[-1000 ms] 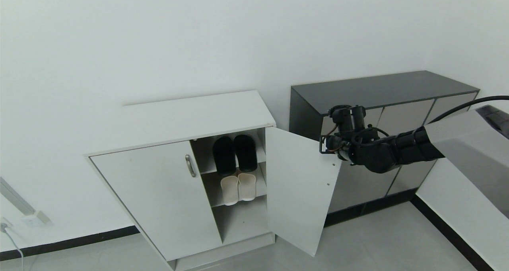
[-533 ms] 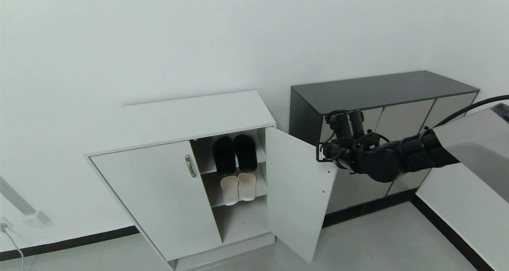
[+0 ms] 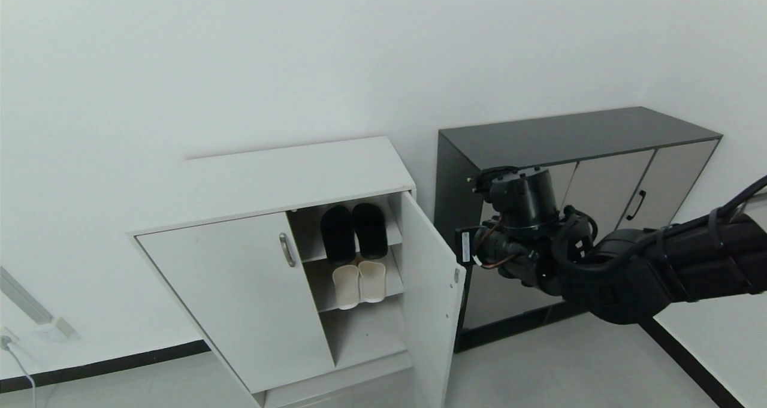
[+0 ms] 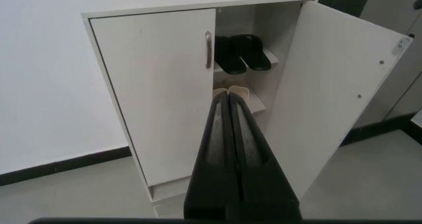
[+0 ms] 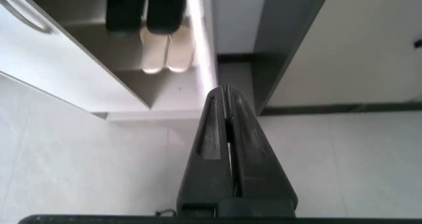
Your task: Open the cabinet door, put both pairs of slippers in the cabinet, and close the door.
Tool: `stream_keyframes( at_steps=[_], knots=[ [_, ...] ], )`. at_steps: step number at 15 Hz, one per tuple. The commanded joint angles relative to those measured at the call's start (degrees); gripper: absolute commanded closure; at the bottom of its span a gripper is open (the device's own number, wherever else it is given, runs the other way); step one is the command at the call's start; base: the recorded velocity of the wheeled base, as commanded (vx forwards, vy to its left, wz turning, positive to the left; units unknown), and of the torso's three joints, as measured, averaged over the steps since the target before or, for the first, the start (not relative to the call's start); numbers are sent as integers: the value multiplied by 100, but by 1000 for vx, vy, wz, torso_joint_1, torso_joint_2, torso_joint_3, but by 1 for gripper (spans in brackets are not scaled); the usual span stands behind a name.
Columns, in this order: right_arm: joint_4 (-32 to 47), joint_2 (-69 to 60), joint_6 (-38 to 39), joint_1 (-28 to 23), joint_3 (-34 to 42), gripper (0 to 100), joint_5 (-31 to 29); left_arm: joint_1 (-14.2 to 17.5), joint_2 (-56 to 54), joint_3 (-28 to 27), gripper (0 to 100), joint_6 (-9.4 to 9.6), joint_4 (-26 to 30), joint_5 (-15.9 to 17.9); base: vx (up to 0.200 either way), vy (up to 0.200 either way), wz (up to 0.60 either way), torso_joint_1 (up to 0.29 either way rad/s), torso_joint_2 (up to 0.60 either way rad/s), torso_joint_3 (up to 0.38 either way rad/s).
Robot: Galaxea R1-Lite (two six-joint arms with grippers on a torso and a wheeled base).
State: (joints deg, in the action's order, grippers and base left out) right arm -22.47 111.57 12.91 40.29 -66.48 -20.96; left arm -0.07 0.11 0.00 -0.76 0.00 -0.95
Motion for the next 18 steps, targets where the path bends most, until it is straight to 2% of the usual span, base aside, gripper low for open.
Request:
stream_keyframes(
  at_steps=[1, 4, 10, 18],
  knots=[
    [-144, -100, -192, 67, 258, 100, -5, -1, -2, 0, 100, -4, 0, -2, 0, 0, 0, 0, 0, 0],
    [-495, -100, -324, 155, 451, 100, -5, 7, -2, 0, 100, -4, 0, -2, 0, 0, 0, 0, 0, 0],
    [-645, -91, -412, 172, 513, 100, -23, 7, -2, 0, 100, -4, 0, -2, 0, 0, 0, 0, 0, 0],
    [-786, -91, -403, 225, 618, 100, -5, -1, -2, 0, 100, -4, 0, -2, 0, 0, 600, 3, 1, 4]
  ],
)
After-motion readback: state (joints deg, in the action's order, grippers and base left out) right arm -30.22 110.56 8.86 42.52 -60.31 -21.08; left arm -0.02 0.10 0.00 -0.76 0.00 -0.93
